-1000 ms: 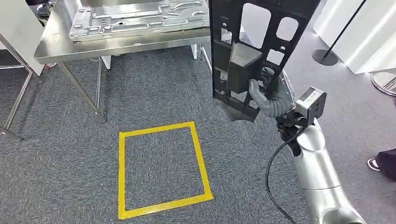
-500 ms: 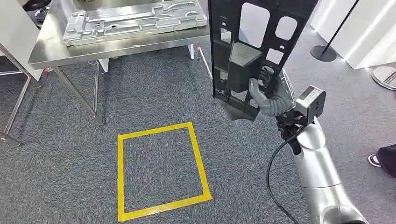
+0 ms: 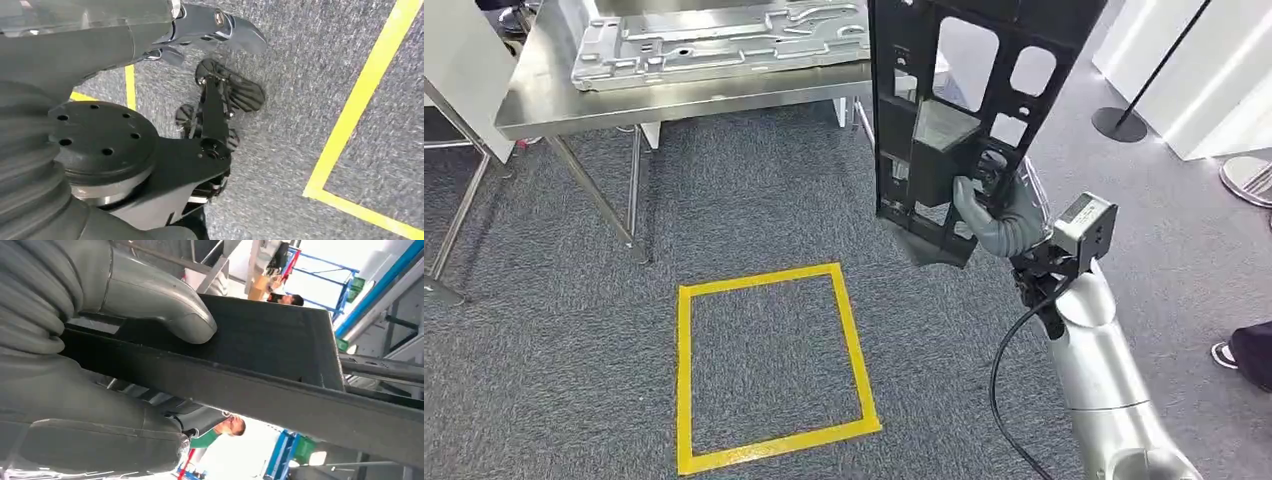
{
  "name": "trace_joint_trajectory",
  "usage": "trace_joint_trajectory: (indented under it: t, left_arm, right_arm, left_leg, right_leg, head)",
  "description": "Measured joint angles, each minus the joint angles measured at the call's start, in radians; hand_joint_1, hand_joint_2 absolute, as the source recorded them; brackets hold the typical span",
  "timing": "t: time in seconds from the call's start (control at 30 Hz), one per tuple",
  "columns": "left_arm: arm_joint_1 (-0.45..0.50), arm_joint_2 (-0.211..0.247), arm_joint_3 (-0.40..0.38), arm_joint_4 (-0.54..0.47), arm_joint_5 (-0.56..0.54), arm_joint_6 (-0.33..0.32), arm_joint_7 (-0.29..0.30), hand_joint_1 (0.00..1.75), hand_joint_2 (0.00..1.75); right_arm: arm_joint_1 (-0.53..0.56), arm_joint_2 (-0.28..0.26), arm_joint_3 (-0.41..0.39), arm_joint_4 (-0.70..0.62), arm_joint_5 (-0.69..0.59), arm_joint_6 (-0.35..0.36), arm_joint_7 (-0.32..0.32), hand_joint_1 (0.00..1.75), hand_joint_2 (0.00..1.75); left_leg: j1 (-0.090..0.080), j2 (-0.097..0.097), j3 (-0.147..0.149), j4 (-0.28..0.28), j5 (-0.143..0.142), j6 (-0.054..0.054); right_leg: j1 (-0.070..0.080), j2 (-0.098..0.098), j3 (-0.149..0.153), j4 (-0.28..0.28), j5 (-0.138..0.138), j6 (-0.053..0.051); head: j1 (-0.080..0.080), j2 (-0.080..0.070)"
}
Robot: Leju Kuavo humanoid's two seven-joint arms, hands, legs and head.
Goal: Take the parts from the cabinet and place them on the table.
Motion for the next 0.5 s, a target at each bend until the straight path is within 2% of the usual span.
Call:
trace_joint_trajectory:
  t: [0.03, 0.07, 0.17, 0.2, 0.23, 0.27, 0.33, 0.37, 0.4, 0.43, 0.5]
  left_arm:
    - [0.000, -0.001, 0.000, 0.000, 0.000, 0.000, 0.000, 0.00, 1.75]
    - [-0.002, -0.001, 0.000, 0.000, 0.000, 0.000, 0.001, 0.00, 1.75]
    - [-0.002, -0.001, 0.000, 0.000, 0.000, 0.000, 0.002, 0.00, 1.75]
    - [-0.002, -0.001, 0.000, 0.000, 0.000, 0.000, 0.002, 0.00, 1.75]
    - [-0.002, 0.000, 0.000, 0.000, 0.000, 0.002, 0.001, 0.00, 1.75]
    - [-0.003, -0.001, 0.000, 0.000, 0.001, 0.002, 0.001, 0.00, 1.75]
    - [-0.002, 0.000, 0.000, 0.000, 0.002, 0.002, 0.002, 0.00, 1.75]
    - [-0.002, -0.001, 0.000, 0.000, 0.002, 0.002, 0.002, 0.00, 1.75]
    - [-0.002, -0.001, 0.000, 0.000, 0.003, 0.002, 0.002, 0.00, 1.75]
    - [-0.002, -0.001, 0.001, 0.000, 0.003, 0.002, 0.003, 0.00, 1.75]
    - [-0.002, 0.000, 0.001, 0.000, 0.004, 0.002, 0.003, 0.00, 1.75]
  right_arm:
    - [0.000, 0.000, -0.001, -0.002, 0.000, 0.000, 0.000, 1.75, 1.75]
    - [-0.001, 0.000, 0.000, -0.003, 0.001, 0.000, -0.001, 1.75, 1.75]
    - [0.001, 0.000, -0.001, -0.005, 0.004, -0.002, -0.001, 1.75, 1.75]
    - [0.001, -0.001, -0.002, -0.006, 0.004, -0.002, -0.001, 1.75, 1.75]
    - [0.001, -0.001, -0.002, -0.009, 0.004, -0.003, -0.002, 1.75, 1.75]
    - [0.000, 0.000, -0.002, -0.012, 0.004, -0.003, -0.002, 1.75, 1.75]
    - [0.001, 0.000, -0.002, -0.013, 0.004, -0.003, -0.002, 1.75, 1.75]
    - [0.003, 0.000, -0.002, -0.012, 0.005, -0.003, -0.001, 1.75, 1.75]
    - [0.005, 0.000, -0.002, -0.012, 0.006, -0.003, 0.000, 1.75, 1.75]
    - [0.007, 0.001, -0.002, -0.012, 0.006, -0.003, 0.000, 1.75, 1.75]
    - [0.007, 0.001, -0.002, -0.013, 0.008, -0.003, 0.000, 1.75, 1.75]
  left_leg:
    - [-0.001, 0.000, 0.000, 0.000, -0.004, -0.004]
    - [-0.007, -0.001, -0.002, 0.005, -0.006, -0.009]
    - [-0.004, 0.000, 0.001, -0.001, -0.008, -0.022]
    - [-0.008, 0.001, 0.000, 0.002, -0.016, -0.028]
    - [-0.007, 0.003, -0.006, 0.026, -0.033, -0.033]
    - [-0.003, 0.004, -0.035, 0.093, -0.070, -0.037]
    - [0.003, 0.004, -0.120, 0.261, -0.141, -0.046]
    - [0.005, 0.004, -0.155, 0.323, -0.154, -0.050]
    - [0.007, 0.005, -0.165, 0.332, -0.141, -0.052]
    - [0.010, 0.005, -0.151, 0.293, -0.107, -0.053]
    - [0.012, 0.007, -0.069, 0.112, -0.002, -0.050]
  right_leg:
    - [0.002, 0.000, 0.034, -0.071, 0.008, -0.008]
    - [0.008, -0.001, 0.036, -0.081, 0.006, -0.012]
    - [0.011, 0.001, 0.034, -0.079, 0.003, -0.022]
    - [-0.002, 0.000, 0.042, -0.091, 0.008, -0.030]
    - [-0.001, -0.001, 0.047, -0.095, 0.008, -0.034]
    - [-0.002, -0.002, 0.050, -0.095, 0.006, -0.039]
    - [-0.001, -0.002, 0.051, -0.094, 0.003, -0.043]
    - [-0.001, -0.002, 0.052, -0.094, 0.001, -0.042]
    - [-0.001, -0.002, 0.055, -0.093, -0.001, -0.042]
    - [-0.001, -0.001, 0.059, -0.093, -0.004, -0.039]
    - [-0.002, 0.000, 0.070, -0.087, -0.015, -0.033]
  head:
    - [-0.001, 0.000]
    - [-0.002, 0.000]
    - [-0.001, 0.000]
    - [-0.001, 0.000]
    - [-0.003, 0.000]
    - [-0.011, 0.000]
    - [-0.012, 0.000]
    - [-0.013, 0.000]
    - [-0.012, 0.000]
    - [-0.013, 0.000]
    - [-0.013, 0.000]
